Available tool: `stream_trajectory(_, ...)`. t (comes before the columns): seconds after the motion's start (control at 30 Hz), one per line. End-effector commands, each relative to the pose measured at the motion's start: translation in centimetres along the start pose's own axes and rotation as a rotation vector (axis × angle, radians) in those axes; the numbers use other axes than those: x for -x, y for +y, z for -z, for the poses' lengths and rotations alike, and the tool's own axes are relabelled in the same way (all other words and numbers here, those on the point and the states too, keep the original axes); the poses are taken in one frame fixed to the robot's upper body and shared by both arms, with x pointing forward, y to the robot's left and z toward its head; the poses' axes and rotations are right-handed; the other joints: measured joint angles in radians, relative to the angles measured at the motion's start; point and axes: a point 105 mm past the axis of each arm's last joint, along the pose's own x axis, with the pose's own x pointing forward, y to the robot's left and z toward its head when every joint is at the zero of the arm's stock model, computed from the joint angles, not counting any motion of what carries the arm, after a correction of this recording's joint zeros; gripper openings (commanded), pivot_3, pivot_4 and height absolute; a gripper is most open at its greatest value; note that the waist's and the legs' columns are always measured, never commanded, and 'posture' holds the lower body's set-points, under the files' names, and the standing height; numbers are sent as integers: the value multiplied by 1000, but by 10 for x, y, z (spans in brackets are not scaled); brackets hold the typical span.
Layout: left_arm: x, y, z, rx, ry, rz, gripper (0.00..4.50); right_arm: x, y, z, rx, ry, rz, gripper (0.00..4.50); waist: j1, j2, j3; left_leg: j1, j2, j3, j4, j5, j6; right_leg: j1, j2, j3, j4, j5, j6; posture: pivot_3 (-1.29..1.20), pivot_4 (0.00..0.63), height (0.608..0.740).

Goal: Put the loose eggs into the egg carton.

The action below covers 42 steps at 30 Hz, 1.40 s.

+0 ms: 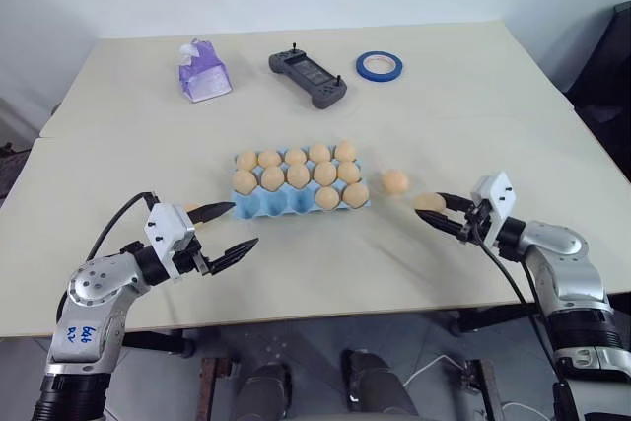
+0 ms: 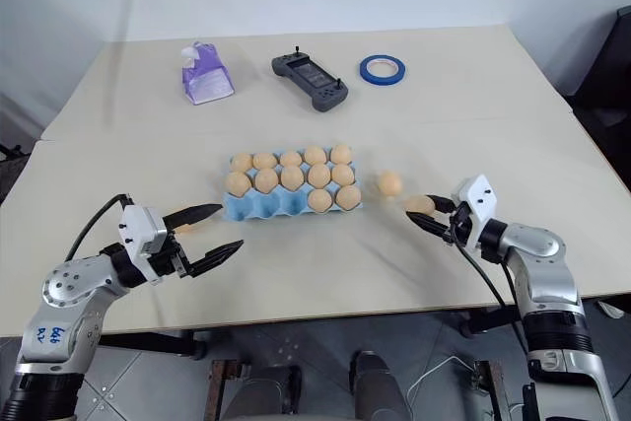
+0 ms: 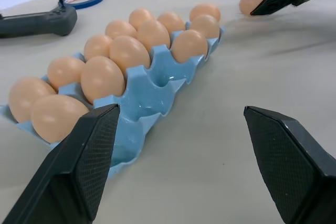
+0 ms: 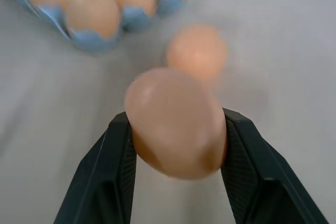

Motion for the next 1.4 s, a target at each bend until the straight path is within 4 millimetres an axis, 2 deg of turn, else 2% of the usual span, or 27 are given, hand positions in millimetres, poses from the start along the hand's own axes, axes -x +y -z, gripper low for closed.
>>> stream_trajectory(0.03,11,7,-2,-3,13,-61,4031,-25,32,-47,37,-148,-136,2006,0,0,0,0,0,0,0,0,0,0,0,0,0,0,0,0,150,740)
stream_trajectory(0.13,22,9,7,40,50,-89,4031,-59,60,-78,-12,-237,-202,2006,-4,0,0,0,1,0,0,0,-1,-1,1,0,0,0,-1,0,150,740)
stream_trajectory(0.23,32,12,12,46,68,-139,4031,-96,83,-94,6,-246,-237,2006,-1,0,0,0,1,0,0,0,-1,-1,1,0,1,1,-2,0,150,740)
stream_trajectory(0.33,38,13,12,48,73,-166,4031,-115,89,-93,35,-218,-259,2006,8,0,0,-1,1,-2,0,0,-1,-2,0,-2,0,1,-3,0,150,740)
stream_trajectory(0.47,46,13,12,50,79,-198,4031,-137,95,-81,150,-159,-273,2006,15,-1,-1,-3,0,-2,-1,0,-1,-2,-1,-3,-5,1,-2,0,150,740)
stream_trajectory(0.53,47,13,11,48,78,-209,4031,-144,93,-79,133,-158,-256,2006,14,-1,-1,-3,1,-1,-2,0,-1,-2,-1,-3,-5,1,-2,0,150,740)
stream_trajectory(0.7,49,12,7,46,64,-231,4031,-139,98,-81,142,-178,-299,3454,4,-1,-1,-4,1,-1,-4,-1,-2,-6,-1,-3,-3,1,-3,0,150,740)
stream_trajectory(0.8,47,10,9,54,68,-223,4031,-126,98,-89,159,-211,-321,4471,1,-1,-1,-4,1,0,-3,-1,-2,-6,-1,-3,-2,1,-3,0,150,740)
stream_trajectory(0.87,45,10,8,55,67,-220,4031,-117,96,-90,162,-218,-323,4471,1,-1,-1,-4,1,0,-3,-1,-2,-6,-1,-2,-2,1,-3,0,150,740)
stream_trajectory(0.93,41,11,7,56,61,-204,4031,-97,85,-86,150,-219,-294,4471,3,-1,-1,-4,1,0,-3,-1,-2,-6,-1,-2,-2,1,-3,0,150,740)
stream_trajectory(0.97,38,12,6,72,57,-194,4031,-78,73,-80,136,-211,-253,4471,7,-2,-1,-4,1,0,-3,-1,-2,-6,-1,-3,-2,1,-3,0,150,740)
stream_trajectory(1.13,33,15,7,95,56,-171,4031,-12,38,-56,127,-177,-51,4471,30,-2,-1,-4,1,0,-3,-1,-1,-3,-1,-3,-6,1,-3,0,150,740)
stream_trajectory(1.2,32,15,9,93,58,-158,4031,13,23,-42,126,-140,53,4471,28,-2,-1,-3,1,0,-3,-1,-1,-2,-1,-3,-6,1,-3,0,150,740)
stream_trajectory(1.27,26,15,8,90,47,-125,4031,46,5,-22,116,-82,200,4471,28,-2,-1,-2,2,1,-3,-1,-1,-2,0,-2,-6,1,-3,0,150,740)
stream_trajectory(1.37,16,14,3,82,19,-70,4031,81,-6,-2,97,-29,345,4471,28,-2,-1,-1,2,2,-3,-1,-1,-1,0,-2,-5,1,-3,0,150,740)
stream_trajectory(1.4,13,14,1,77,13,-53,4196,88,-7,3,87,-20,381,4495,27,-2,-1,-1,2,3,-2,-1,0,-1,1,-2,-4,1,-3,0,150,740)
